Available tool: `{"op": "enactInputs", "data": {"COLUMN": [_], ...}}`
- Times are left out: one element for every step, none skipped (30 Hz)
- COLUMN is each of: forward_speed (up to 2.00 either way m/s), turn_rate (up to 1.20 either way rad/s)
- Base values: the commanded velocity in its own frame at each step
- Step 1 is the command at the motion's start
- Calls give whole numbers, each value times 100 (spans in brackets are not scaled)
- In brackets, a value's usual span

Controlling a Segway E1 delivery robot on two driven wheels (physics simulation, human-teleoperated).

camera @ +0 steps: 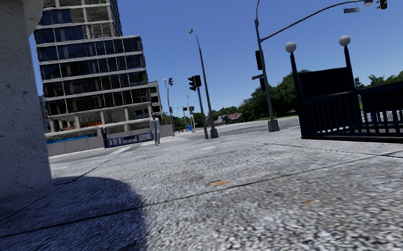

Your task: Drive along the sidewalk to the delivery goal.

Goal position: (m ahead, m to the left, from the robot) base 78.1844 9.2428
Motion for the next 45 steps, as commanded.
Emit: {"op": "enactInputs", "data": {"forward_speed": [200,200,200,200,200,200,200,200,200,200,200,200,200,200,200,200,200,200,200,200,200,200,200,200,200,200,200,200,200,200,200,200,200,200,200,200,200,200,200,200,200,200,200,200,200], "turn_rate": [-39,-39,-39,-39,-39,-39,-39,-39,-39,-39,-39,-39,-39,-36,-36,0,0,0,0,0,0,0,0,0,0,0,0,0,0,0,0,0,0,0,0,0,0,0,0,0,0,0,0,0,0]}}
